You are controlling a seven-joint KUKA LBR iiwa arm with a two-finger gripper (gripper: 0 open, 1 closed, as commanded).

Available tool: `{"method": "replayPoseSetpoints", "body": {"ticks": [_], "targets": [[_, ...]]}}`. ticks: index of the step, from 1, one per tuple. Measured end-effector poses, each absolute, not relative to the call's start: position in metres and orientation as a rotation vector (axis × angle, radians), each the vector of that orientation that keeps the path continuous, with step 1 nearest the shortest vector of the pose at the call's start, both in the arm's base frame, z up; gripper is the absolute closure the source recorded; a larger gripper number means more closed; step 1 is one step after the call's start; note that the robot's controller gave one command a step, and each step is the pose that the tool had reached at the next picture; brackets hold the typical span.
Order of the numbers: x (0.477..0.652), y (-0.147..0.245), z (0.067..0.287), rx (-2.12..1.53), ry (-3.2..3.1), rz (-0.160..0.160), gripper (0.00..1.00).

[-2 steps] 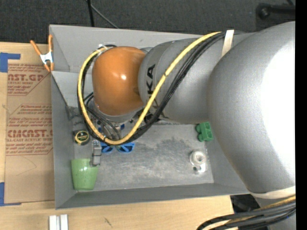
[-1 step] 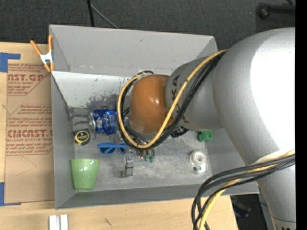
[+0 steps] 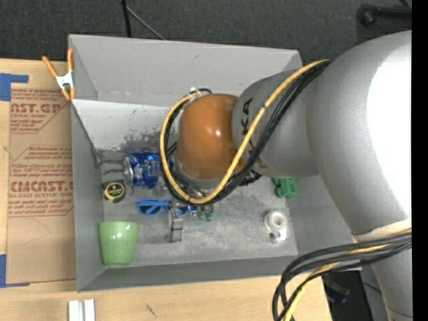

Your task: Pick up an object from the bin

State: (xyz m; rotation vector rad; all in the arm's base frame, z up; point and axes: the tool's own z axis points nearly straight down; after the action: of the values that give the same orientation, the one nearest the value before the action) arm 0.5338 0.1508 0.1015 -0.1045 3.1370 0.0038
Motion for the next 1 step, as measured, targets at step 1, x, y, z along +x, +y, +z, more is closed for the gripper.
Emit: {"method": "replayPoseSetpoints", "body": {"ticks": [1], "targets": [[0.5392,0.1472,0.0997,-0.041,3.14,0.003,0.0]]}}
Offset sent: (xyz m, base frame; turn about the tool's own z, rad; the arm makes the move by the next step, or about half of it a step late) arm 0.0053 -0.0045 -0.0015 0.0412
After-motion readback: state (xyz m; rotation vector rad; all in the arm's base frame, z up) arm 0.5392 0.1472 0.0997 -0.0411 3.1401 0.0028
